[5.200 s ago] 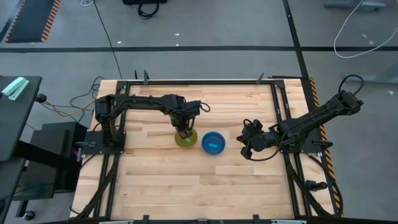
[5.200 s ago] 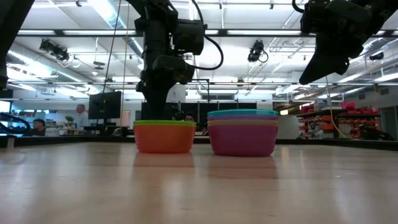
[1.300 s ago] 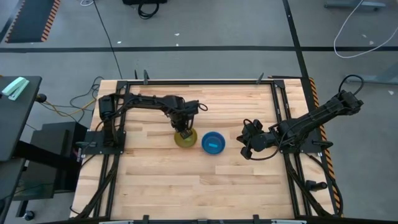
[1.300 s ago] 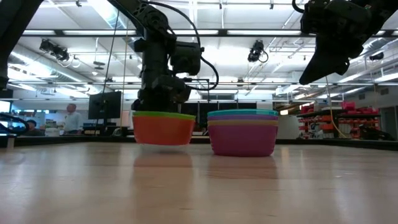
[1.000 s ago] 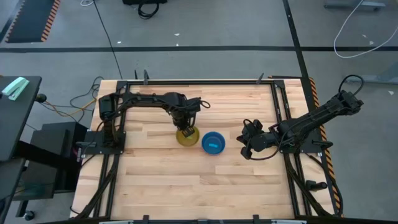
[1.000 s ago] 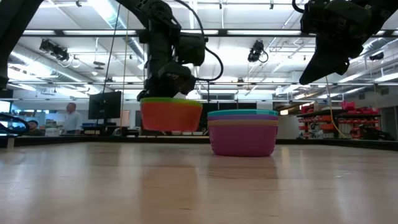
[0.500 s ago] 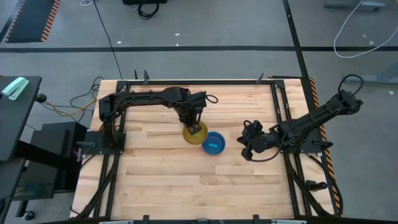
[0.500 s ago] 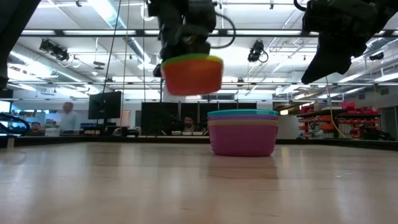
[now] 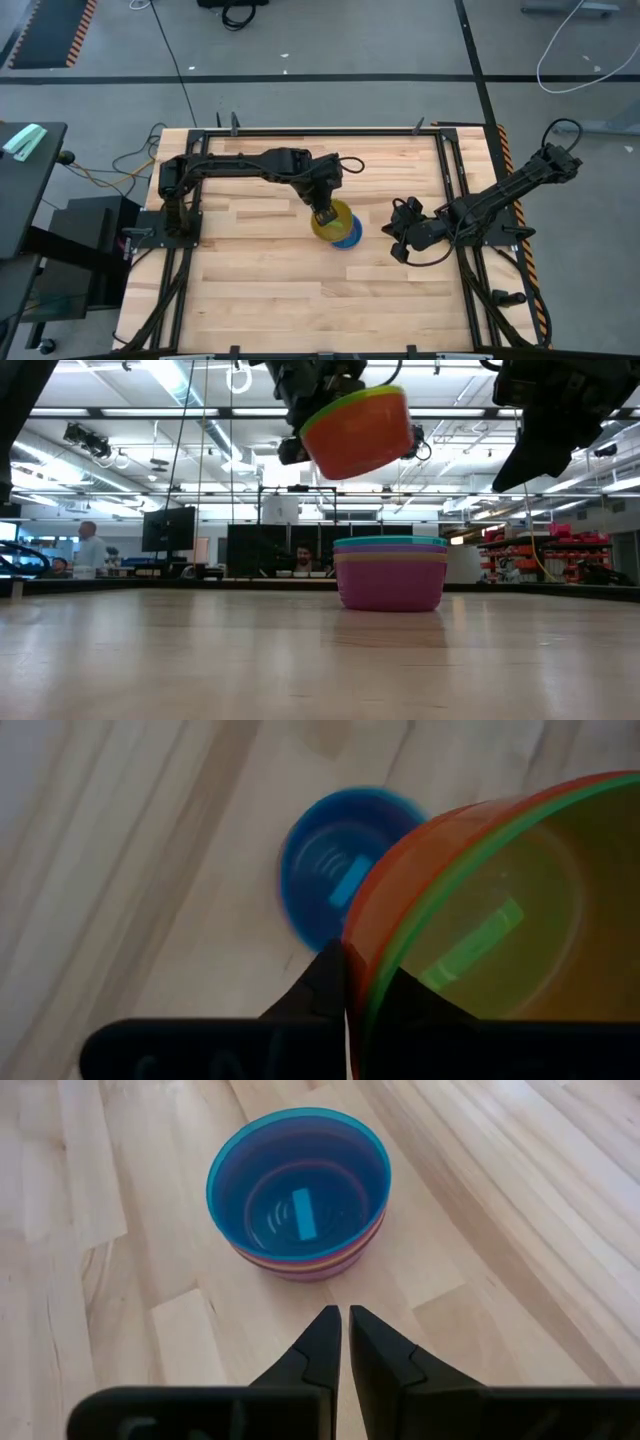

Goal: Nest bowls inside each other
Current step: Stack the stacked bowls on the blue bowl

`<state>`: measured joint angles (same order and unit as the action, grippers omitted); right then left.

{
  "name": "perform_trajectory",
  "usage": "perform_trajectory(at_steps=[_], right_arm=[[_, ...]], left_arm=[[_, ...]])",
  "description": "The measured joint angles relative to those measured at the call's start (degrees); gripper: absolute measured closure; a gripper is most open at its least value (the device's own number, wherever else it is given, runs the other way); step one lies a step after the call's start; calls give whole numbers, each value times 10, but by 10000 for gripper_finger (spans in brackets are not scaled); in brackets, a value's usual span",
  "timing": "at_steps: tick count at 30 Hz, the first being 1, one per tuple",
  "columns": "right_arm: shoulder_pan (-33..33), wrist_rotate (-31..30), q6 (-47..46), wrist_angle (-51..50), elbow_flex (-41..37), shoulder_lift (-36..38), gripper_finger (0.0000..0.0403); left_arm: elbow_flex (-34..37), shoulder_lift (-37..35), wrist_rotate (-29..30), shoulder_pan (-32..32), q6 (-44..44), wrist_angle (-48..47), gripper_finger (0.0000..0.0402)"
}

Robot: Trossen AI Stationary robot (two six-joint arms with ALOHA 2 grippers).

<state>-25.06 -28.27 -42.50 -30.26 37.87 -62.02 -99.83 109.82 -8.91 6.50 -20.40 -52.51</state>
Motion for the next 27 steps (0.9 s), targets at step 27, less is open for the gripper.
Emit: perform_trajectory(at_steps=[27], right_arm=[[0, -2, 2, -10, 0, 0, 369]], left_arm=[[-1, 128, -62, 35, -11, 59, 390]])
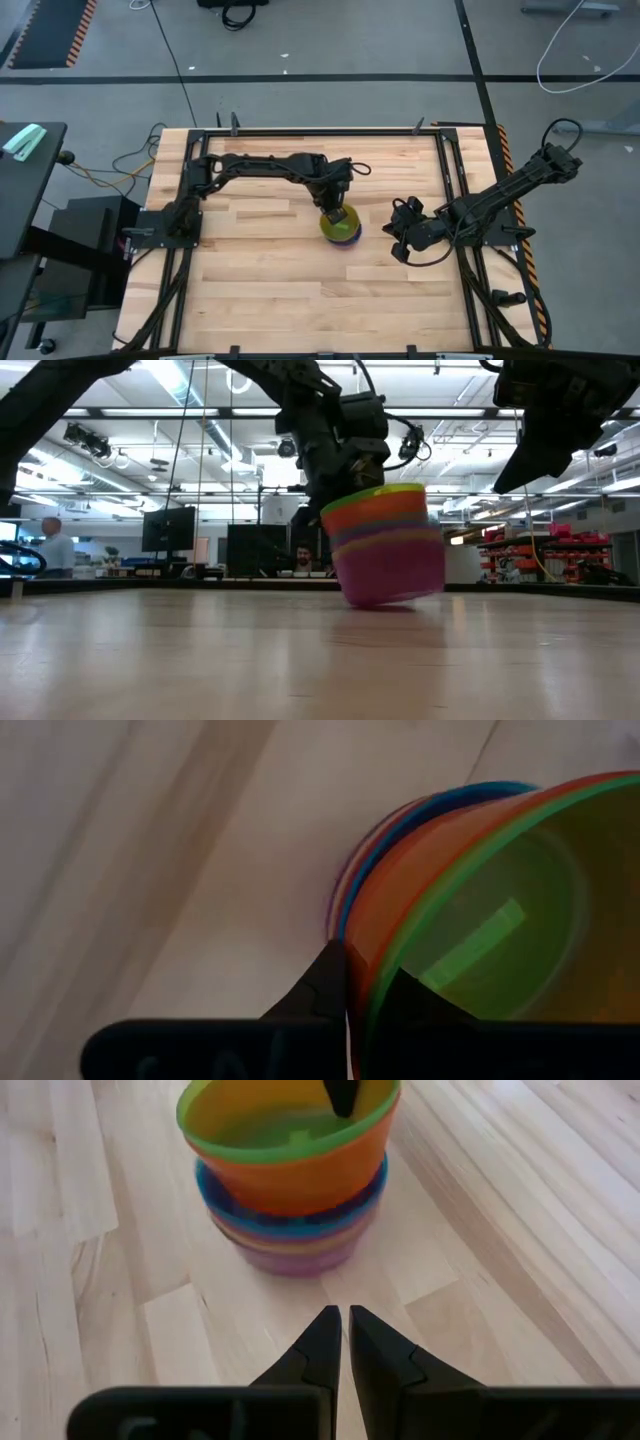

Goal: Nest bowls inside each other
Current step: Stack the stacked bowls on the blue bowl, then adjust the stacked bowls to the middle of the table

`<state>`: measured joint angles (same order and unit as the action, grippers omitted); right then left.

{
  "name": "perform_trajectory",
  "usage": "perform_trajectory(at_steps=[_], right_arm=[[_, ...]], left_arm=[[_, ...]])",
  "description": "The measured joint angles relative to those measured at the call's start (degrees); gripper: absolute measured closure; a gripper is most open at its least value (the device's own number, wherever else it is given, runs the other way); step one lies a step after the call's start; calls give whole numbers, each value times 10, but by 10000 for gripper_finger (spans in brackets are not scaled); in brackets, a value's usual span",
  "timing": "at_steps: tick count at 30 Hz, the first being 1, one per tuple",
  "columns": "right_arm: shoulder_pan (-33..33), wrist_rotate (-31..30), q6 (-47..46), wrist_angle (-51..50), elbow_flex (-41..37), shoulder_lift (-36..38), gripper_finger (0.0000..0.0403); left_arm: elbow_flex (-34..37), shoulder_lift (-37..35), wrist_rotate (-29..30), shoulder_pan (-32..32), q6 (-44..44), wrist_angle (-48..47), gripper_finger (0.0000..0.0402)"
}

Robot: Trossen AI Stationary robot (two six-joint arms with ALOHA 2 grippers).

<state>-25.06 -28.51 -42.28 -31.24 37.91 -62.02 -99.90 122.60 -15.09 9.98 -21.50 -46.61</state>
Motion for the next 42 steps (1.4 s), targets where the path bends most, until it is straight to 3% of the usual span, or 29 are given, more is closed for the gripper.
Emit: perform_trajectory(at_steps=[7, 17, 36, 42], right_arm=[[0, 0, 0, 0, 0, 0, 369], [0, 0, 0, 0, 0, 0, 369], [0, -4, 0, 1, 0, 0, 369], [-22, -5, 4, 11, -1, -2, 369]], left_arm=[[1, 3, -36, -5, -12, -25, 390], [1, 3, -42, -9, -8, -30, 388], [0, -2, -106, -2, -8, -16, 282], [-52, -3, -103, 13, 41, -87, 264]])
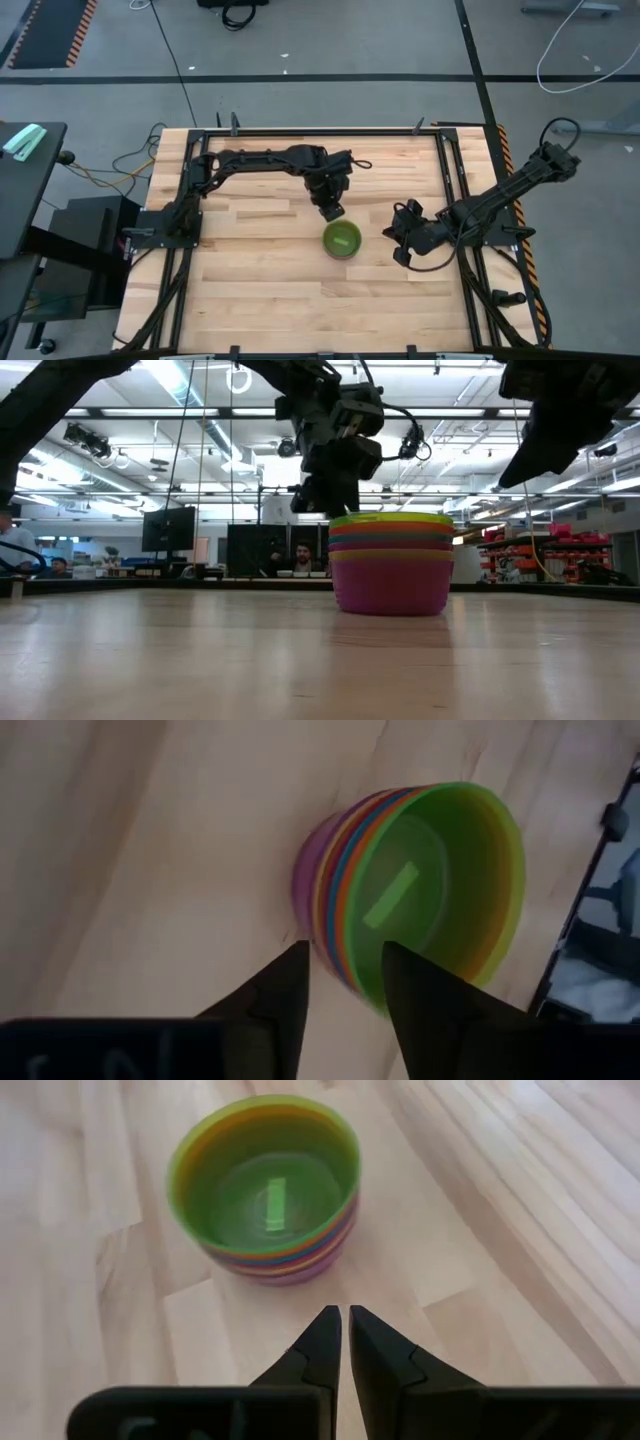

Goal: Nest bowls inside each other
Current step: Adjust the stacked bowls to the middle of the table

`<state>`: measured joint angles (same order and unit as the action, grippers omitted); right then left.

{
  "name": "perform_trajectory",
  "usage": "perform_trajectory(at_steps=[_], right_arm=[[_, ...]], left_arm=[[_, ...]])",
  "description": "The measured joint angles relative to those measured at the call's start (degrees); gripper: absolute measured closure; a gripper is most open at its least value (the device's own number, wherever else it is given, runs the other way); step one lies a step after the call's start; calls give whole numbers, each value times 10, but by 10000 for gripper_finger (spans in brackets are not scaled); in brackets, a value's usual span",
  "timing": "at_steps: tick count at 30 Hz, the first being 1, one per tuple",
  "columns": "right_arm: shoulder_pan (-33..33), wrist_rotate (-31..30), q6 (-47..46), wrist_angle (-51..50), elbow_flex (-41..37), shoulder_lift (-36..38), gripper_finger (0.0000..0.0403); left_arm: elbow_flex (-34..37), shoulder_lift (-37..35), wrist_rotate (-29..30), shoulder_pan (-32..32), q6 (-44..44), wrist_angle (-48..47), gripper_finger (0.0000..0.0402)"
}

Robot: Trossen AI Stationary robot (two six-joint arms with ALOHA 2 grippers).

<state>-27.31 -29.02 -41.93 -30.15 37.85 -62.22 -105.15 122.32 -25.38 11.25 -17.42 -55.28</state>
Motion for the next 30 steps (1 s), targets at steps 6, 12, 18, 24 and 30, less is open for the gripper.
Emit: perform_trajectory(at_steps=[6, 12, 18, 24, 30], right_arm=[[-59, -35, -11, 1, 0, 0, 369], [-124, -78, -48, 2, 0, 0, 369], [-153, -100, -86, 61, -18, -18, 373], [-139, -95, -57, 178, -55, -114, 397], [-86, -66, 3, 308, -55, -212, 390]], left_arm=[[-47, -17, 62, -6, 59, -63, 261], [-48, -51, 119, -28, 77, -65, 270], [-48, -92, 157, -56, 77, -88, 276], [-48, -133, 207, -80, 73, -104, 271], [-48, -169, 239, -96, 62, -107, 278]])
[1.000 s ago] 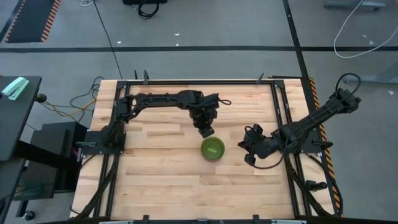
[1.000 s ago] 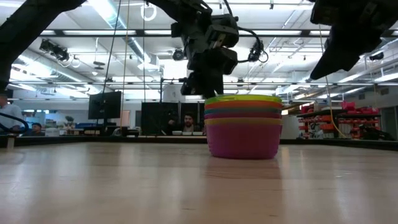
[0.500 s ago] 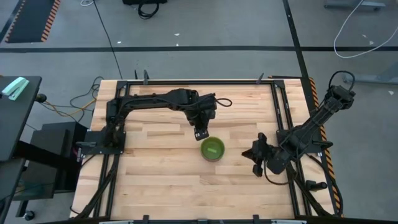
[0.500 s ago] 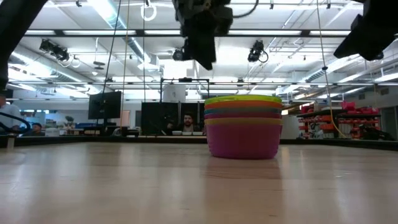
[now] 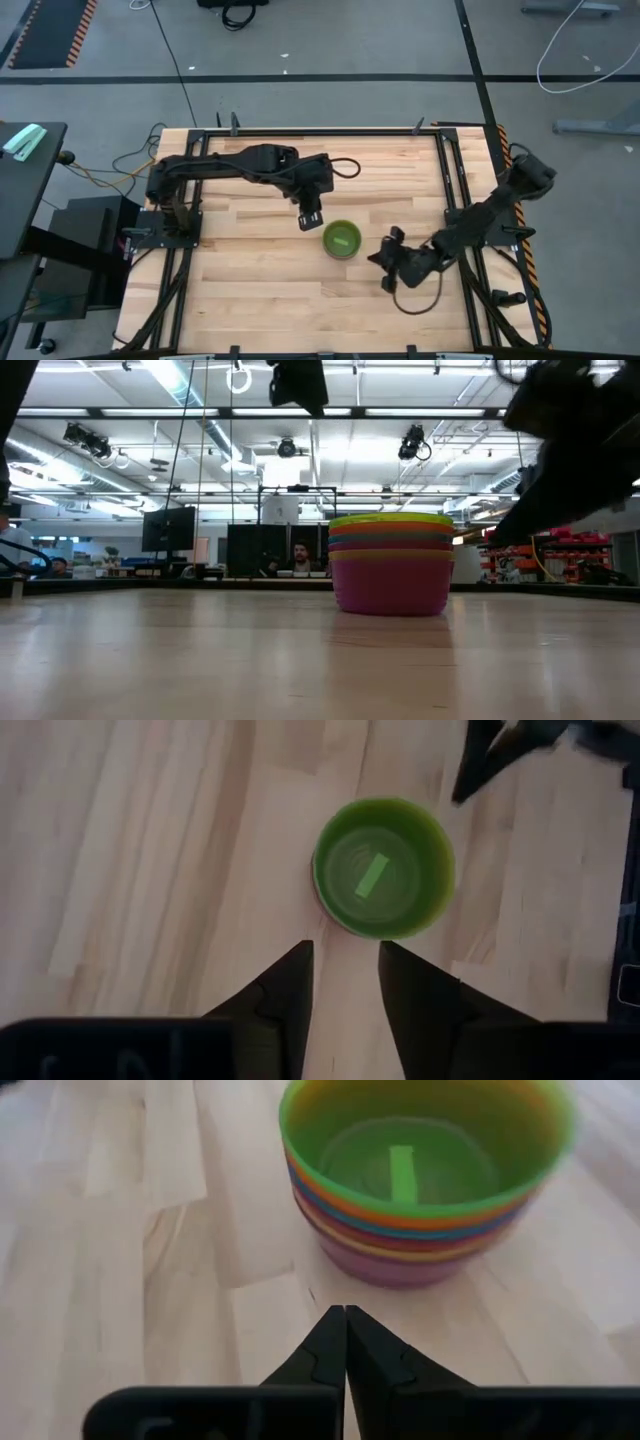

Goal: Nest bowls inside each other
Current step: Adjust the stacked bowls to the middle of the table

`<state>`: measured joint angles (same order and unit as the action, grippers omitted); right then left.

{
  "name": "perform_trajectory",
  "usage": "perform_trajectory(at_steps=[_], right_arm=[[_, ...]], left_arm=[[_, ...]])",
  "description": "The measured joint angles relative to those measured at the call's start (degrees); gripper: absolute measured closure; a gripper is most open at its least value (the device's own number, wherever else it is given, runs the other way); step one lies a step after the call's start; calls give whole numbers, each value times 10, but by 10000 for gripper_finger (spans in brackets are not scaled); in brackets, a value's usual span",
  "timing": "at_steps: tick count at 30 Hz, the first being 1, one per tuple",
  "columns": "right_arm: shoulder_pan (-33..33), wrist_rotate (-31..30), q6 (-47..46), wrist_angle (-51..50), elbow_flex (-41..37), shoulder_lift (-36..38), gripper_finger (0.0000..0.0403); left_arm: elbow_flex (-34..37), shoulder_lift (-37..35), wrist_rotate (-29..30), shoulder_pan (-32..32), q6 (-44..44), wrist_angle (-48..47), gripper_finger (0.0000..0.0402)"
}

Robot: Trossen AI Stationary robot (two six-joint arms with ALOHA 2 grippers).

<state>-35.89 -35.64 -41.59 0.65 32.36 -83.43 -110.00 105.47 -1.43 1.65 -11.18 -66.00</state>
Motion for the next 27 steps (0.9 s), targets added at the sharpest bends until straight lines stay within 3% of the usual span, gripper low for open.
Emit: perform_trajectory(at_steps=[10, 27], right_arm=[[105, 96, 87, 142, 0, -102, 394], [186, 146, 163, 186, 1, -102, 400]], left_arm=[[0, -16, 22, -20, -6, -8, 283], [0, -17, 49, -22, -12, -7, 289]])
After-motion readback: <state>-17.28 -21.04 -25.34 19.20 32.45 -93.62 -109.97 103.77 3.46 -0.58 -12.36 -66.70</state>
